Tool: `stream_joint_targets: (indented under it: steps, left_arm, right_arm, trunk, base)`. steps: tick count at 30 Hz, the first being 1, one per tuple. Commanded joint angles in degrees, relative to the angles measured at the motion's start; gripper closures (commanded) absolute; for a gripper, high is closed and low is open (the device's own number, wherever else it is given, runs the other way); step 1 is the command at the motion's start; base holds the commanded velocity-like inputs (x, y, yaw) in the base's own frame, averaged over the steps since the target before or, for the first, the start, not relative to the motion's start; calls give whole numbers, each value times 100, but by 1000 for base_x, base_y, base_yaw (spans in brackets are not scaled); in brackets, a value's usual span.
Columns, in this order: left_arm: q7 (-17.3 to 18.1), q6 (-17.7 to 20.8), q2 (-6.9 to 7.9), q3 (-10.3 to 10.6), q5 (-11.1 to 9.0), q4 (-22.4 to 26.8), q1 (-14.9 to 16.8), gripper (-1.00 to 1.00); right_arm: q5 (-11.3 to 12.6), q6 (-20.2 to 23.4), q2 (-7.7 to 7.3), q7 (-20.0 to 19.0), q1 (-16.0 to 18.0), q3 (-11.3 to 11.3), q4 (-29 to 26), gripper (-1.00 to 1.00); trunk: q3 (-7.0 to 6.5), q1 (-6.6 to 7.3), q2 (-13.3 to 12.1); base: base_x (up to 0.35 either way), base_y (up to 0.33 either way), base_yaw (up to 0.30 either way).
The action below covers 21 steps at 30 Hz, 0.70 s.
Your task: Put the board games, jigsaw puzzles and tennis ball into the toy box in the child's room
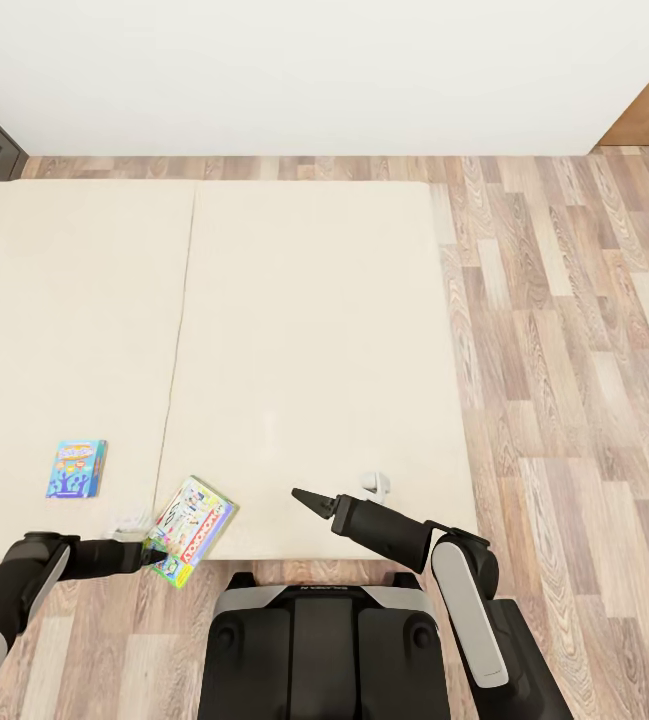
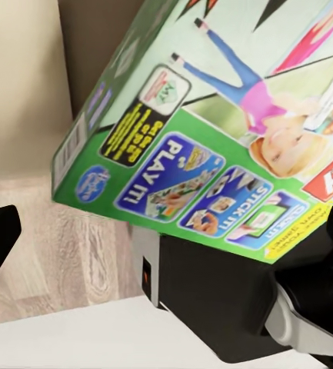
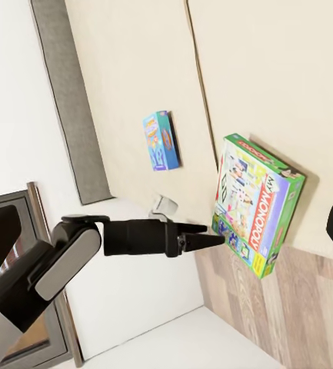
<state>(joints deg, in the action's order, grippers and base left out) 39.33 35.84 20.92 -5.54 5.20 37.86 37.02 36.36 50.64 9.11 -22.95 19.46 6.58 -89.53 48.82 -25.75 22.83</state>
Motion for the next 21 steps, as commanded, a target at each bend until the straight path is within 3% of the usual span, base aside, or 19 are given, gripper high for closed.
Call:
stream_joint_targets:
  steps: [1, 8, 21]
  left_arm:
    - [0, -4, -5, -31, 52, -46, 3, -100]
    - [-277, -142, -3, -49, 38, -330, 5, -100]
    - [-348, -170, -24, -54, 42, -390, 6, -100]
  right_arm:
    - [-19, 25, 3, -26, 1, -7, -3, -100]
    - [-15, 25, 3, -26, 3, -7, -3, -100]
    - [-15, 25, 3, -26, 1, -1, -3, -100]
  trunk:
    - [6, -3, 9]
    - [6, -3, 9]
    - [6, -3, 9]
  base:
    - [0, 0, 0]
    - [0, 0, 0]
    - [0, 0, 0]
